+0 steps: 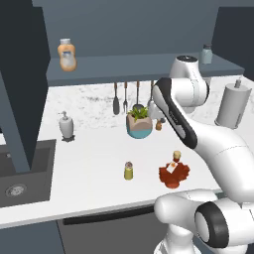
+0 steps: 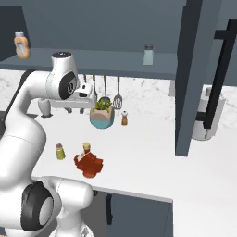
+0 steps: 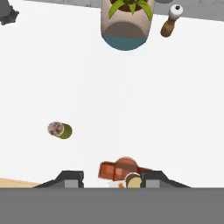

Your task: Put the shaker and condiment bottle from the counter next to their counterparts in the cabinet.

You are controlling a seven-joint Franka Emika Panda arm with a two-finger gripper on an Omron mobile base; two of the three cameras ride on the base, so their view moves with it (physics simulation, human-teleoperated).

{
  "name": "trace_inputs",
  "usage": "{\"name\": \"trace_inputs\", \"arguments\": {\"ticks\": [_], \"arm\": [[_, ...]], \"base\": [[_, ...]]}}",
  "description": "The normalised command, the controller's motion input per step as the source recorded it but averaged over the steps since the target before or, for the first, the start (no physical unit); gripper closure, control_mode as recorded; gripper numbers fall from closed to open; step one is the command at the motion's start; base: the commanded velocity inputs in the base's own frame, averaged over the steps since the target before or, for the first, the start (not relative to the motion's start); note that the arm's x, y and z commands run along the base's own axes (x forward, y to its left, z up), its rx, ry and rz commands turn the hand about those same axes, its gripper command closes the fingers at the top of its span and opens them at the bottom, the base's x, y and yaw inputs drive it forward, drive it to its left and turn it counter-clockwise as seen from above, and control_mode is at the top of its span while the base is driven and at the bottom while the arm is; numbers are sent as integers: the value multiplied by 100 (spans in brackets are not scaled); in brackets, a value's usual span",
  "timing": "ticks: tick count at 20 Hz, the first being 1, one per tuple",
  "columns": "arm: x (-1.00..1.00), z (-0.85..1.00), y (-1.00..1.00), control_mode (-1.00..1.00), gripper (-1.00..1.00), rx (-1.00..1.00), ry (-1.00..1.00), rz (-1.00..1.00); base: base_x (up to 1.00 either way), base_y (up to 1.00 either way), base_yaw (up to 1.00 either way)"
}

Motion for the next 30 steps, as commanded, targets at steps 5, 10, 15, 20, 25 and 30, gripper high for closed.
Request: {"name": "trace_inputs", "arguments": {"ticks": [5,10,15,20,25,30], "arm": [[-1,-4,0,-100,-100,0,0,0],[-5,-11,0,-100,-100,0,0,0],[-2,-19,0,-100,-100,0,0,0],[0,-20,0,-100,-100,0,0,-2],[0,-19,0,-100,-100,-1,0,-15],[0,-12,3,-100,-100,-4,0,-20]], "base": [[0,0,0],[0,0,0],[0,0,0],[0,0,0],[0,0,0],[0,0,0]]}}
